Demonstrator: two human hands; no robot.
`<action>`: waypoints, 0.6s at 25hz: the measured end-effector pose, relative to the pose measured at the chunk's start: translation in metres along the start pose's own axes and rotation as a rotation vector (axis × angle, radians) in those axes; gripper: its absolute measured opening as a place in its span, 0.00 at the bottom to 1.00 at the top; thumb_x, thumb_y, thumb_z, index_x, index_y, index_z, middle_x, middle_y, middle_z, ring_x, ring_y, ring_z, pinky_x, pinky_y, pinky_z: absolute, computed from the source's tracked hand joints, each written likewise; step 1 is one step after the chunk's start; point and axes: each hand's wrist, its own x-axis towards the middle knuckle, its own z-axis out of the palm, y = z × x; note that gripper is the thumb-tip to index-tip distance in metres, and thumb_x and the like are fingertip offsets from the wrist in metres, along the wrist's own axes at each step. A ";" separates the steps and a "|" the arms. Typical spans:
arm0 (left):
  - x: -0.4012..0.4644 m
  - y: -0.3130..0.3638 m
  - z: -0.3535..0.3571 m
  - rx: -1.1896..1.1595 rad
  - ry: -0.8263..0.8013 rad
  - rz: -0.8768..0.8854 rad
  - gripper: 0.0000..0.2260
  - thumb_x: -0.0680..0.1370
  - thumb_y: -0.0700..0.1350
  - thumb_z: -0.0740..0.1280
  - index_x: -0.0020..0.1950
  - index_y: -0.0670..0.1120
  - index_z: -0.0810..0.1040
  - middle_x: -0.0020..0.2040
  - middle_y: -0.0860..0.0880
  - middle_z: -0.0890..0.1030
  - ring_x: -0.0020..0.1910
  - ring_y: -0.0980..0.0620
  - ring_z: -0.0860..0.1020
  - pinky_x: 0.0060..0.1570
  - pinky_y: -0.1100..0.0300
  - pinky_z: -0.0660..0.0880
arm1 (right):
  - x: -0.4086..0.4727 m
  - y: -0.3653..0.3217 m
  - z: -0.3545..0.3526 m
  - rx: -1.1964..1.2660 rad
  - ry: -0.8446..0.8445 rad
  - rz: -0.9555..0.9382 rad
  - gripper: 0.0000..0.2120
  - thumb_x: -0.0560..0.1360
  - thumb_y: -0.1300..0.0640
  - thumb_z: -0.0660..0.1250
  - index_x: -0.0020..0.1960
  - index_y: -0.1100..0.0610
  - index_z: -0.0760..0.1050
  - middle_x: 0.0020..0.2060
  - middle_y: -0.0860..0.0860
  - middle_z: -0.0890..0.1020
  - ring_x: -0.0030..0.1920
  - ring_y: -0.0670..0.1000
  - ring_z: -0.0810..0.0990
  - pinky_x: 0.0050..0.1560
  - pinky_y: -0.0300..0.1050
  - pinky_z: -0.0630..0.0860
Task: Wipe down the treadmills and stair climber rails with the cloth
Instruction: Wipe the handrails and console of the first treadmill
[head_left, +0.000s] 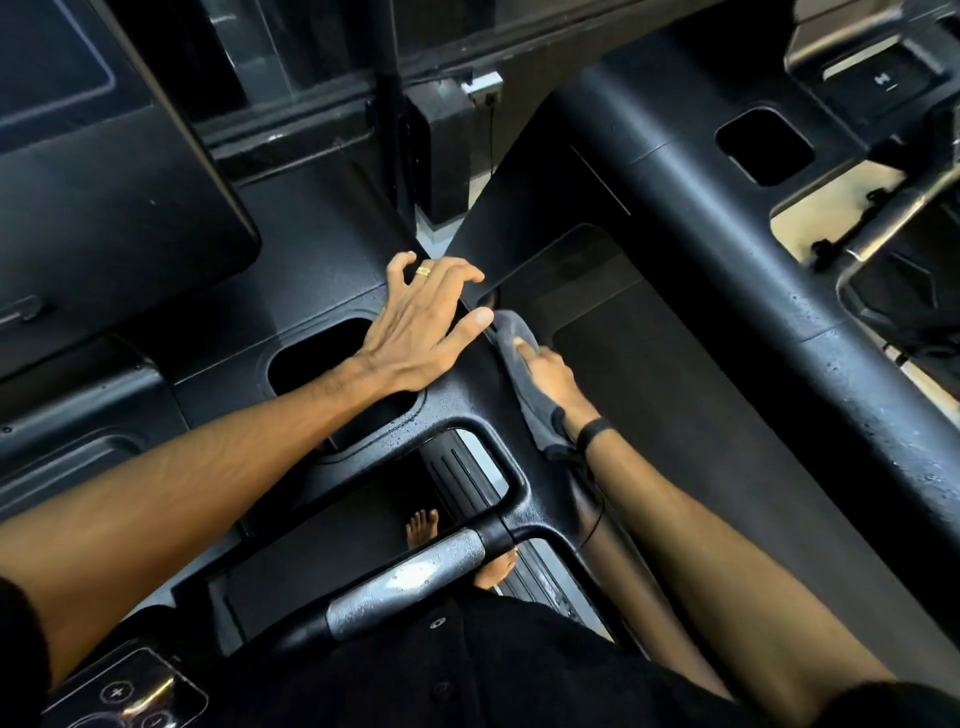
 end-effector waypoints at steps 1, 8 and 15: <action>0.000 -0.001 0.000 0.005 -0.004 -0.003 0.28 0.81 0.61 0.47 0.67 0.43 0.72 0.64 0.48 0.75 0.61 0.49 0.74 0.72 0.46 0.52 | -0.005 0.014 -0.004 -0.010 -0.013 0.029 0.32 0.82 0.38 0.53 0.77 0.58 0.64 0.74 0.59 0.69 0.73 0.60 0.68 0.69 0.50 0.66; 0.002 -0.007 -0.008 0.026 0.037 -0.053 0.28 0.81 0.61 0.46 0.66 0.42 0.72 0.64 0.46 0.74 0.63 0.47 0.72 0.71 0.44 0.52 | -0.099 0.047 0.015 -0.447 0.434 -0.153 0.29 0.80 0.37 0.46 0.65 0.58 0.70 0.62 0.59 0.76 0.61 0.62 0.73 0.61 0.60 0.69; -0.003 -0.059 -0.047 0.234 0.033 -0.260 0.30 0.81 0.61 0.49 0.69 0.40 0.68 0.65 0.40 0.72 0.68 0.42 0.69 0.71 0.40 0.49 | -0.082 -0.050 0.055 -0.623 0.565 -0.463 0.23 0.80 0.39 0.51 0.62 0.55 0.69 0.60 0.58 0.73 0.57 0.61 0.72 0.58 0.59 0.69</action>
